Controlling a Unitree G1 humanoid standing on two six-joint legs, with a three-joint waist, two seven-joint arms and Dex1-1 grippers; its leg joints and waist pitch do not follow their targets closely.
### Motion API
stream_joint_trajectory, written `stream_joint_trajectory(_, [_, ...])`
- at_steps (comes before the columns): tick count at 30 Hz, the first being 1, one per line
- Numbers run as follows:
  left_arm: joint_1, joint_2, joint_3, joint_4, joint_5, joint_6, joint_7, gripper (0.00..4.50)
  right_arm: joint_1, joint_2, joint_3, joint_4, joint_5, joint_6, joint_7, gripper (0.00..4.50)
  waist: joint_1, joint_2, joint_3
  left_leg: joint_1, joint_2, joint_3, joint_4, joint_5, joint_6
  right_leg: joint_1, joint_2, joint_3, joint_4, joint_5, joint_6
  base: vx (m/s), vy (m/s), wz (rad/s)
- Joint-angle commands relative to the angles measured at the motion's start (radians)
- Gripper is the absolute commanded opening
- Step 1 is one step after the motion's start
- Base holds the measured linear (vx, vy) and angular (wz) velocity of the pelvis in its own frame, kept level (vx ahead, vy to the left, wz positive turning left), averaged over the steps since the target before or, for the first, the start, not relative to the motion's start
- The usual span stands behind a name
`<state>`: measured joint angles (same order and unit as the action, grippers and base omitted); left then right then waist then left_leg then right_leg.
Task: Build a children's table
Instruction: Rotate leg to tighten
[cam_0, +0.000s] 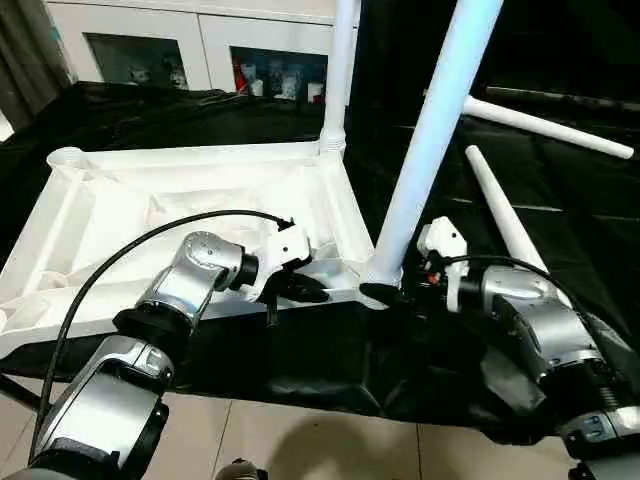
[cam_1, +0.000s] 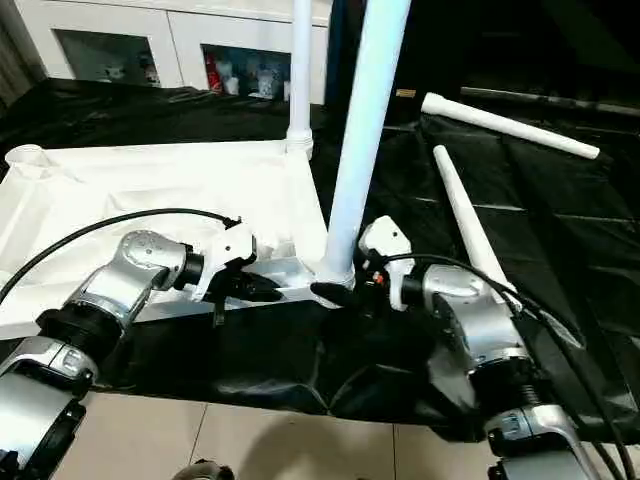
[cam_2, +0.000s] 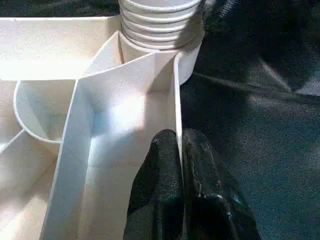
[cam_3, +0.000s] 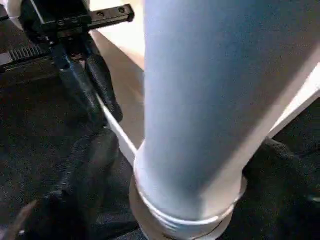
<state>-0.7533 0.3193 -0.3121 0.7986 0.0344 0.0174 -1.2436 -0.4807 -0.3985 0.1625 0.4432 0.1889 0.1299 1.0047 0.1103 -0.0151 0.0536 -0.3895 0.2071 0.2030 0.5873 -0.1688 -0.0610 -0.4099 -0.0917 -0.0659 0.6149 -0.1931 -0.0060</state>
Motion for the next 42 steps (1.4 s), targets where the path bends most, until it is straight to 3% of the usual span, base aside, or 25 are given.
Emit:
stream_joint_trajectory(1, [-0.026,-0.017,0.007,-0.037,-0.021,-0.04,-0.024,0.0,-0.005,-0.001,0.013,-0.003,-0.019,0.003,0.004,3.48,-0.005,-0.005,-0.074,0.026,0.029,-0.011,-0.058,-0.131,0.066,0.056,-0.052,0.042,-0.053,-0.003,-0.256,0.0,0.0,0.0])
stream_joint_trajectory(8, [-0.024,-0.016,0.007,-0.035,-0.017,-0.042,-0.024,0.0,0.003,0.002,0.017,-0.006,-0.028,0.003,0.0,2.82,-0.005,-0.004,-0.074,0.026,0.029,-0.011,-0.056,-0.132,0.065,0.057,-0.052,0.042,-0.053,-0.01,-0.256,0.0,0.0,0.0])
stream_joint_trajectory(12, [-0.024,-0.015,0.007,-0.032,-0.016,-0.042,-0.024,0.0,0.01,0.007,0.018,0.003,-0.033,0.007,-0.016,2.74,-0.005,-0.004,-0.076,0.025,0.028,-0.011,-0.054,-0.115,0.072,0.058,-0.051,0.041,-0.049,0.017,-0.261,0.0,0.0,0.0])
stream_joint_trajectory(17, [-0.029,-0.027,0.016,-0.013,-0.005,-0.038,0.025,0.0,0.009,0.035,-0.008,0.077,-0.043,0.06,-0.094,2.66,-0.009,-0.001,-0.073,0.026,0.028,-0.011,-0.056,-0.143,0.062,0.055,-0.051,0.041,-0.054,-0.025,-0.26,0.0,0.0,0.0])
stream_joint_trajectory(20, [-0.047,-0.043,0.019,0.037,0.035,-0.024,0.14,0.0,0.0,0.069,-0.039,0.141,-0.05,0.094,-0.191,2.66,-0.014,-0.001,-0.067,0.033,0.028,-0.014,-0.063,-0.209,0.028,0.054,-0.054,0.042,-0.067,-0.127,-0.245,0.0,0.0,0.0])
stream_joint_trajectory(21, [-0.067,-0.069,0.03,0.087,0.056,0.005,0.255,0.0,-0.016,0.105,-0.06,0.195,-0.063,0.116,-0.302,2.65,-0.016,-0.001,-0.067,0.033,0.028,-0.014,-0.064,-0.22,0.02,0.053,-0.054,0.042,-0.07,-0.146,-0.24,0.0,0.0,0.0])
stream_joint_trajectory(23, [-0.095,-0.121,0.066,0.139,0.051,0.075,0.406,0.0,-0.046,0.162,-0.093,0.271,-0.073,0.148,-0.462,2.65,-0.025,0.001,-0.063,0.042,0.027,-0.017,-0.07,-0.277,-0.02,0.048,-0.056,0.042,-0.08,-0.245,-0.217,0.0,0.0,0.0])
stream_joint_trajectory(24, [-0.111,-0.162,0.094,0.16,0.036,0.126,0.496,0.0,-0.069,0.202,-0.118,0.319,-0.073,0.158,-0.567,2.65,-0.032,0.0,-0.06,0.038,0.024,-0.021,-0.072,-0.291,-0.038,0.048,-0.057,0.041,-0.082,-0.292,-0.209,0.0,0.0,0.0])
stream_joint_trajectory(26, [-0.128,-0.215,0.117,0.176,0.025,0.178,0.588,0.0,-0.105,0.249,-0.147,0.375,-0.07,0.152,-0.681,2.65,-0.035,0.003,-0.061,0.041,0.024,-0.023,-0.073,-0.306,-0.047,0.048,-0.059,0.04,-0.09,-0.337,-0.188,0.0,0.0,0.0])
stream_joint_trajectory(28, [-0.132,-0.229,0.12,0.179,0.024,0.189,0.608,0.0,-0.116,0.262,-0.156,0.391,-0.068,0.15,-0.71,2.64,-0.038,-0.001,-0.06,0.042,0.022,-0.024,-0.075,-0.321,-0.04,0.048,-0.058,0.039,-0.099,-0.355,-0.176,0.0,0.0,0.0])
stream_joint_trajectory(29, [-0.141,-0.281,0.126,0.177,0.023,0.208,0.665,0.0,-0.154,0.296,-0.165,0.441,-0.077,0.134,-0.792,2.64,-0.043,-0.008,-0.059,0.042,0.022,-0.021,-0.074,-0.327,-0.031,0.044,-0.058,0.041,-0.1,-0.353,-0.175,0.0,0.0,0.0])
stream_joint_trajectory(31, [-0.152,-0.324,0.129,0.183,0.021,0.219,0.69,0.0,-0.19,0.326,-0.172,0.491,-0.083,0.116,-0.843,2.64,-0.046,-0.004,-0.059,0.048,0.02,-0.022,-0.072,-0.341,-0.025,0.04,-0.058,0.04,-0.106,-0.386,-0.171,0.0,0.0,0.0])
stream_joint_trajectory(32, [-0.155,-0.338,0.126,0.182,0.024,0.221,0.694,0.0,-0.206,0.336,-0.173,0.51,-0.088,0.102,-0.856,2.64,-0.048,-0.005,-0.061,0.039,0.019,-0.024,-0.074,-0.319,-0.023,0.048,-0.057,0.039,-0.103,-0.365,-0.166,0.0,0.0,0.0])
stream_joint_trajectory(33, [-0.156,-0.345,0.119,0.179,0.033,0.219,0.698,0.0,-0.225,0.347,-0.176,0.533,-0.094,0.092,-0.866,2.64,-0.049,-0.01,-0.061,0.042,0.02,-0.022,-0.073,-0.316,-0.017,0.044,-0.055,0.039,-0.104,-0.349,-0.166,0.0,0.0,0.0])
stream_joint_trajectory(35, [-0.156,-0.347,0.113,0.174,0.043,0.217,0.702,0.0,-0.24,0.355,-0.178,0.551,-0.099,0.081,-0.872,2.64,-0.05,-0.006,-0.062,0.038,0.02,-0.023,-0.074,-0.305,-0.01,0.048,-0.055,0.038,-0.099,-0.327,-0.169,0.0,0.0,0.0])
stream_joint_trajectory(37, [-0.15,-0.332,0.107,0.165,0.05,0.204,0.703,0.0,-0.255,0.362,-0.186,0.564,-0.096,0.046,-0.854,2.64,-0.051,-0.008,-0.062,0.037,0.02,-0.022,-0.074,-0.301,-0.002,0.048,-0.055,0.038,-0.098,-0.311,-0.17,0.0,0.0,0.0])
stream_joint_trajectory(38, [-0.146,-0.322,0.102,0.162,0.056,0.193,0.697,0.0,-0.261,0.365,-0.199,0.568,-0.082,0.031,-0.843,2.64,-0.052,-0.017,-0.062,0.035,0.02,-0.021,-0.074,-0.294,0.004,0.049,-0.055,0.038,-0.098,-0.304,-0.169,0.0,0.0,0.0])
stream_joint_trajectory(39, [-0.144,-0.318,0.1,0.162,0.059,0.187,0.694,0.0,-0.262,0.366,-0.206,0.569,-0.075,0.027,-0.837,3.2,-0.049,-0.011,-0.063,0.036,0.02,-0.021,-0.074,-0.288,0.009,0.05,-0.056,0.039,-0.096,-0.296,-0.171,0.0,0.0,0.0])
stream_joint_trajectory(42, [-0.133,-0.291,0.087,0.157,0.072,0.153,0.664,0.0,-0.268,0.361,-0.223,0.556,-0.052,-0.001,-0.801,3.4,-0.049,-0.014,-0.063,0.033,0.021,-0.02,-0.074,-0.275,0.022,0.051,-0.057,0.039,-0.095,-0.288,-0.173,0.0,0.0,0.0])
